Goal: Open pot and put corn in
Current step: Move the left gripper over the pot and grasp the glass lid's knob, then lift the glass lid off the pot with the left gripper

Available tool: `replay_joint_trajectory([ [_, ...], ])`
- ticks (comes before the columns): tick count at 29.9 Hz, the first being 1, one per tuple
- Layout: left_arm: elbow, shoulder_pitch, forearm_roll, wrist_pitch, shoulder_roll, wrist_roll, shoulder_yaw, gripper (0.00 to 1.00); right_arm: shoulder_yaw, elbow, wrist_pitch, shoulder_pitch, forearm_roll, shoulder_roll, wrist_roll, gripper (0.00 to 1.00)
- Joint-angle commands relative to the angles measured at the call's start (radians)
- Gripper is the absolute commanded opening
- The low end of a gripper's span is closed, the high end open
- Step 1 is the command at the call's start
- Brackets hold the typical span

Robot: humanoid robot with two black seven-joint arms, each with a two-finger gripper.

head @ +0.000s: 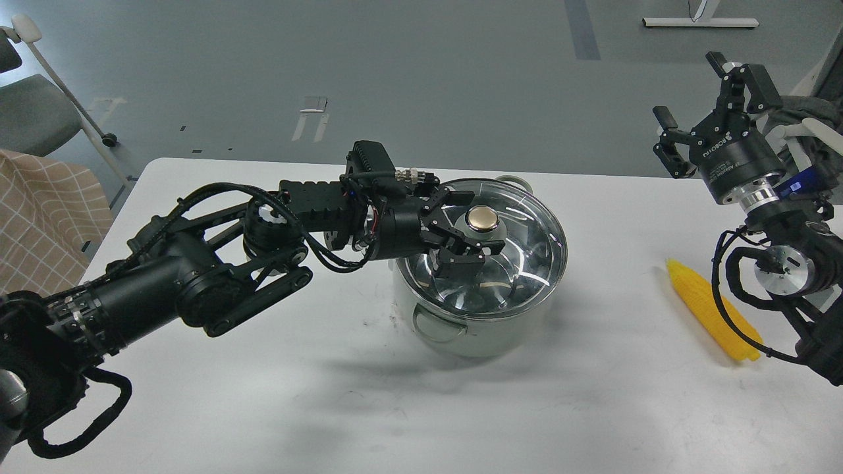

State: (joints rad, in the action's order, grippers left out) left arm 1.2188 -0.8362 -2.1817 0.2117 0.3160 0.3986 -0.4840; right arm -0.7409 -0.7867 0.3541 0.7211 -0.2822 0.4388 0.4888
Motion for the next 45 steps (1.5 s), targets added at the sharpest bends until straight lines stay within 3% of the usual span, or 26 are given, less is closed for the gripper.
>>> replay_joint_trajectory([
  [1,-0.001,0.002,0.000,0.000,0.000,-0.003,-0.001,0.63,0.000,0.000,0.000,0.000,0.000,0.000,0.000,1.00],
  [8,-0.001,0.009,0.000,-0.001,0.000,-0.003,-0.002,0.59,0.000,0.000,0.000,0.000,0.000,0.000,0.000,1.00],
  [10,-0.001,0.008,0.000,0.000,0.000,-0.003,-0.002,0.45,0.000,0.000,0.000,-0.002,0.000,0.000,0.000,1.00],
  [11,-0.001,0.008,0.000,0.000,0.000,-0.003,-0.002,0.30,0.000,0.000,0.000,-0.002,0.000,0.000,0.000,1.00],
  [16,0.002,0.002,0.000,0.000,-0.009,-0.003,-0.005,0.18,0.000,0.000,0.000,-0.002,0.000,-0.002,0.000,1.00],
  [28,0.031,-0.053,0.000,0.000,0.031,0.000,-0.021,0.16,-0.001,-0.002,-0.001,-0.002,0.000,0.003,0.000,1.00],
  [34,0.125,-0.084,0.000,0.000,0.211,0.003,-0.051,0.16,-0.003,-0.003,-0.003,-0.003,0.000,0.003,0.000,1.00],
  [39,0.222,-0.070,0.000,-0.003,0.446,0.011,-0.079,0.17,-0.003,-0.009,-0.003,-0.003,0.000,0.001,0.000,1.00],
  [45,0.238,0.046,0.000,-0.130,0.627,0.013,-0.093,0.18,-0.003,-0.012,-0.003,-0.005,0.000,0.001,0.000,1.00],
])
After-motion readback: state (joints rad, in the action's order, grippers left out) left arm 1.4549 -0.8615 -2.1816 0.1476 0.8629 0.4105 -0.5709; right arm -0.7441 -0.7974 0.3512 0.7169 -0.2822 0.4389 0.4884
